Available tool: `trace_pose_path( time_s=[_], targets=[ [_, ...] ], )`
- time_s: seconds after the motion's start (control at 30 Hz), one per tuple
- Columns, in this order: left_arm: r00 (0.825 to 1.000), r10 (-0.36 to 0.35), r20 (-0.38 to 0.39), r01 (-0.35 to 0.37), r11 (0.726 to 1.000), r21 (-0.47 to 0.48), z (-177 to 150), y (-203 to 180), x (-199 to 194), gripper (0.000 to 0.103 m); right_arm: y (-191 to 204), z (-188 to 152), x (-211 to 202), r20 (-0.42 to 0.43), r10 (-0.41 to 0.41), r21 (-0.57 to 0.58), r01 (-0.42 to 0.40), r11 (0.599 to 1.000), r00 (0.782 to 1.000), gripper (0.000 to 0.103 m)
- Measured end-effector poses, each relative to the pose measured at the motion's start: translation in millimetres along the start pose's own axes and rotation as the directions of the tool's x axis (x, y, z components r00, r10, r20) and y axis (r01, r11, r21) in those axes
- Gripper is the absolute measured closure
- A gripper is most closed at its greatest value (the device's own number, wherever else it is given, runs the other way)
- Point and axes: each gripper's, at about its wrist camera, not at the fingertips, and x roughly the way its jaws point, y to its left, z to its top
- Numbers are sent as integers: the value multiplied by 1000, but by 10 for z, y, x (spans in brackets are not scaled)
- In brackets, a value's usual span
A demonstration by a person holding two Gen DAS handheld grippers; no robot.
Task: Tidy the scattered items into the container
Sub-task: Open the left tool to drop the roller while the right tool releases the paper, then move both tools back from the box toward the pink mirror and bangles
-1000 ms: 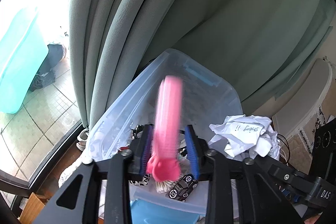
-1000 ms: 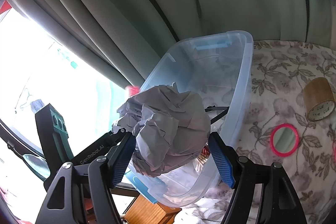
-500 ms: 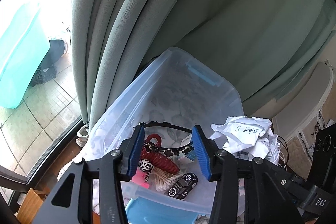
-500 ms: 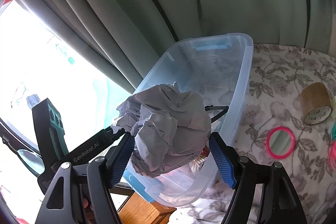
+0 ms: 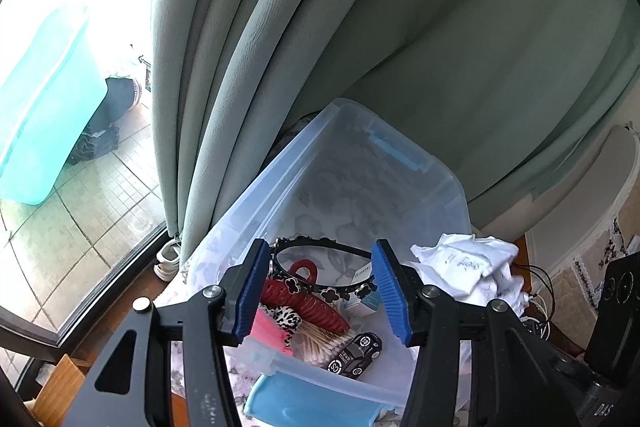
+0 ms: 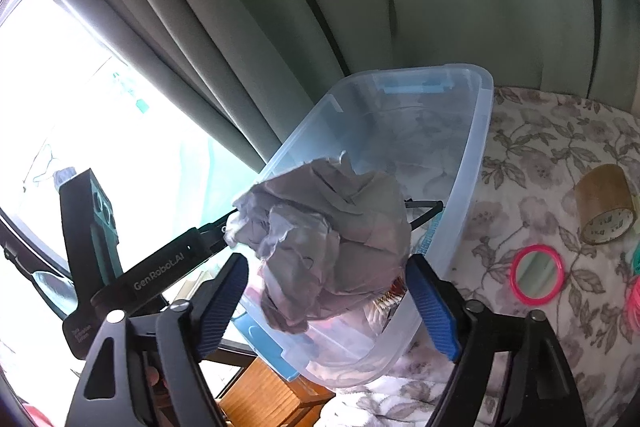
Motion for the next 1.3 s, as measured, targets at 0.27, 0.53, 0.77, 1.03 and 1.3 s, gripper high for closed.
trace_pose_path(
  time_s=[0.27,0.53,0.77,1.03,1.3],
  targets=[
    [1000,20,13,-20,1000,1,16,-45,-44,48,-184,22,-124,11,12,3,-12,1000,1000,18],
    [999,28,33,-29,999,28,16,-164,-155,48,-339,28,-301,33,34,24,-35,999,999,18],
    [997,34,71,-36,999,36,8,-348,-267,48,-416,-22,-523,80,28,59,-33,998,996,18],
    [989,-59,136,46,995,92,-62,-743,-490,48,-302,-118,-972,182,9,132,-33,991,983,18],
    [989,-89,114,65,978,198,-235,-1271,-499,48,-440,-281,-1620,295,-39,197,-21,980,955,16]
  ],
)
